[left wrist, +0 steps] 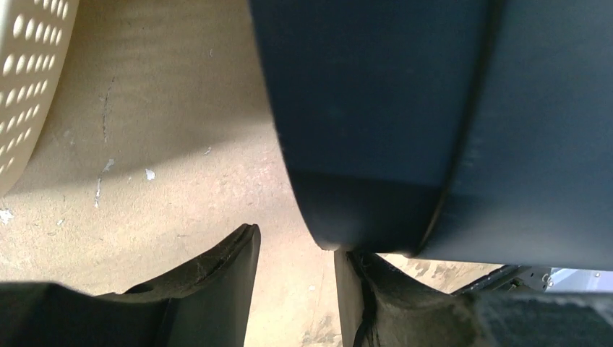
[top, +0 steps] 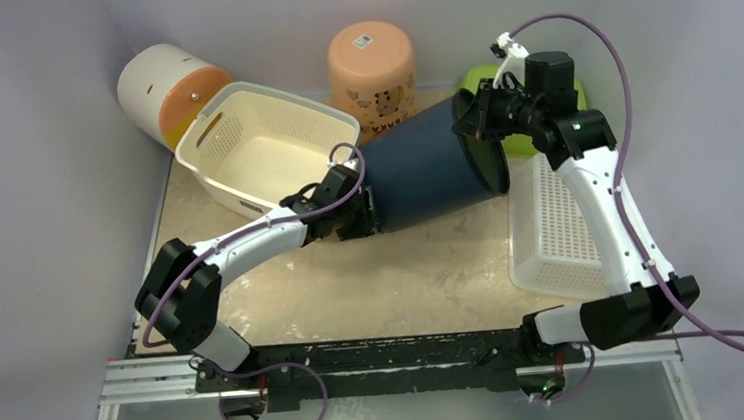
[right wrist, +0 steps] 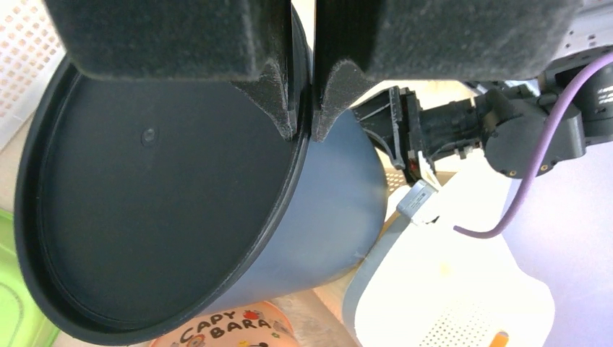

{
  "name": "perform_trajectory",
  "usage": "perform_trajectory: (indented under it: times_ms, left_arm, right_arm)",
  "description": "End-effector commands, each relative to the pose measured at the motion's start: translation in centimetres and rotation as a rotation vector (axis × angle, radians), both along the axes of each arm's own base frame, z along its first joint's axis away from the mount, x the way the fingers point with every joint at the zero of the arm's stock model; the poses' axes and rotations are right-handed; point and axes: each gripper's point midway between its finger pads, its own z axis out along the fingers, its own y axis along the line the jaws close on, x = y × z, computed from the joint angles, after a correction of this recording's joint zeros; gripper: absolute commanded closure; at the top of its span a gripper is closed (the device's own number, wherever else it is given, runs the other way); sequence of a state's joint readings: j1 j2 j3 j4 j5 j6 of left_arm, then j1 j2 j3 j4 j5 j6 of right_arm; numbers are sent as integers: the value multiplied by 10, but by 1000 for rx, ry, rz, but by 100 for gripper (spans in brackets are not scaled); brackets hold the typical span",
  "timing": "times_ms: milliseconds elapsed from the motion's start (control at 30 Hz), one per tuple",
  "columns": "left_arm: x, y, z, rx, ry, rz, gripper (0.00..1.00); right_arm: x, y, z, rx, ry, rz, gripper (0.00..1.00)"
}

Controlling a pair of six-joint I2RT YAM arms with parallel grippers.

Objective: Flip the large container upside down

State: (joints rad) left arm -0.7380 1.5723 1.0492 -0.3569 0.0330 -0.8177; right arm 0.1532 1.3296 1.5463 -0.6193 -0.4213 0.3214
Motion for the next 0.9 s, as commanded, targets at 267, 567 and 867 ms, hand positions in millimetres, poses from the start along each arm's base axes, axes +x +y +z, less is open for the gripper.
perform_trajectory:
  times_ms: [267, 567, 867]
  left_arm:
    - [8, -8, 1, 6, -17, -51, 58]
    - [9, -4, 17, 29, -29, -60, 58]
    - [9, 6, 109, 0, -126, -39, 58]
  right_arm:
    - [1, 16, -11, -329, 66, -106, 100]
    - [-1, 75, -17, -377, 41, -28, 100]
    - [2, 108, -24, -385, 21, 37, 100]
